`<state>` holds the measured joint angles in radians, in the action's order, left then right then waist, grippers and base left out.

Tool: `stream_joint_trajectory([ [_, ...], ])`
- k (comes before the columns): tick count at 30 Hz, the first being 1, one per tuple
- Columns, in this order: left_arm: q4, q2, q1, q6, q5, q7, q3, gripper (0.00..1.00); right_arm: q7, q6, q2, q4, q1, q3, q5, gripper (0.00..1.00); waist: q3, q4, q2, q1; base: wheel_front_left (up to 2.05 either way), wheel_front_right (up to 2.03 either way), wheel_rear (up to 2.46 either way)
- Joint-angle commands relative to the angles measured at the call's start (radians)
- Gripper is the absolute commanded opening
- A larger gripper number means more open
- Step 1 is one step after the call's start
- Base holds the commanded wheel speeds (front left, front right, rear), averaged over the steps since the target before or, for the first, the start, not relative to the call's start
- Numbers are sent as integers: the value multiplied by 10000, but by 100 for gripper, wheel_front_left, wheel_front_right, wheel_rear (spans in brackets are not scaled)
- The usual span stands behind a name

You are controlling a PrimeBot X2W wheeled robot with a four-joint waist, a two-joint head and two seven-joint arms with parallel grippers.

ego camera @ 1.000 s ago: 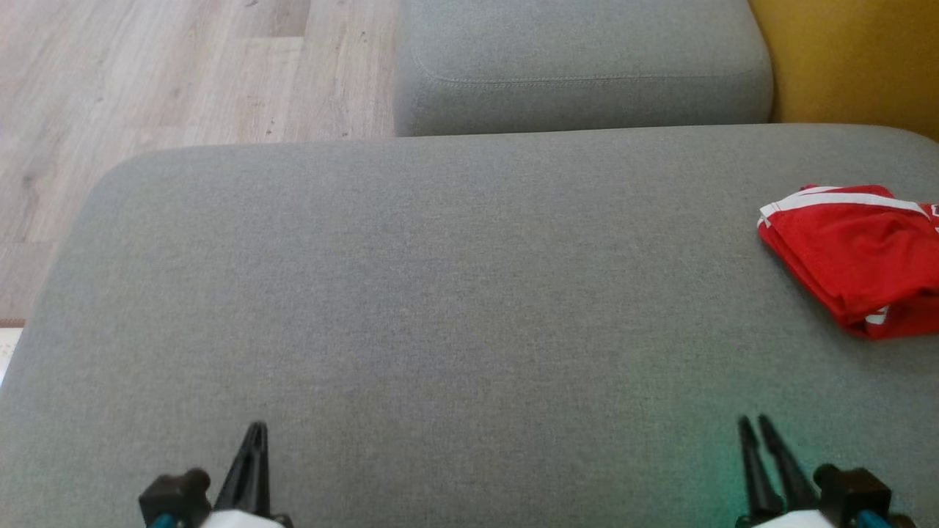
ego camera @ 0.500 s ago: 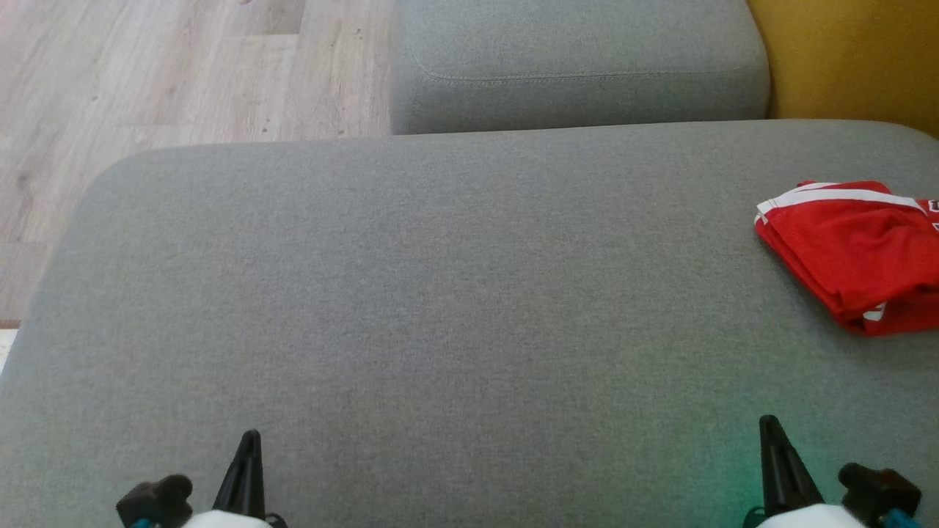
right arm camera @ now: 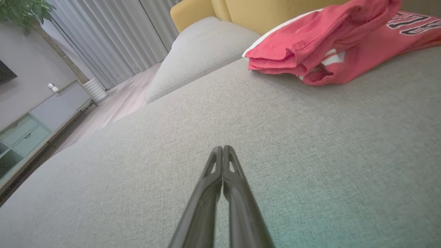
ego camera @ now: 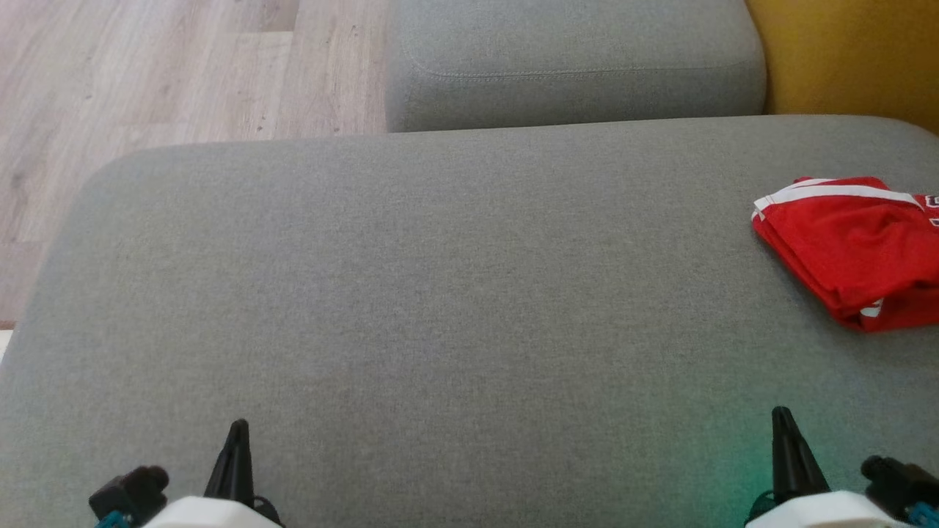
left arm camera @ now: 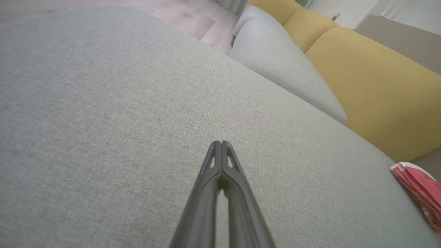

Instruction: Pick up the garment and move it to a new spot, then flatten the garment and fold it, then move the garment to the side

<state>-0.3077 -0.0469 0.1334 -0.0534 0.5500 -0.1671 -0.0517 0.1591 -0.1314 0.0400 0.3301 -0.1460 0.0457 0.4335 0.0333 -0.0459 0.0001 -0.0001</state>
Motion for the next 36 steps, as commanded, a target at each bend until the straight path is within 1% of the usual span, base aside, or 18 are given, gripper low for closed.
stream_joint_trajectory([
  [1,352,-21,-550,-62,271,67,198,0,-55,2,28,-374,589,27,322,0,-5,6,-1,1,0,0,0],
  [36,451,-26,-1232,-322,4045,1069,731,0,-1032,4,55,-549,1303,267,4503,0,-136,172,-1,1,0,0,0],
])
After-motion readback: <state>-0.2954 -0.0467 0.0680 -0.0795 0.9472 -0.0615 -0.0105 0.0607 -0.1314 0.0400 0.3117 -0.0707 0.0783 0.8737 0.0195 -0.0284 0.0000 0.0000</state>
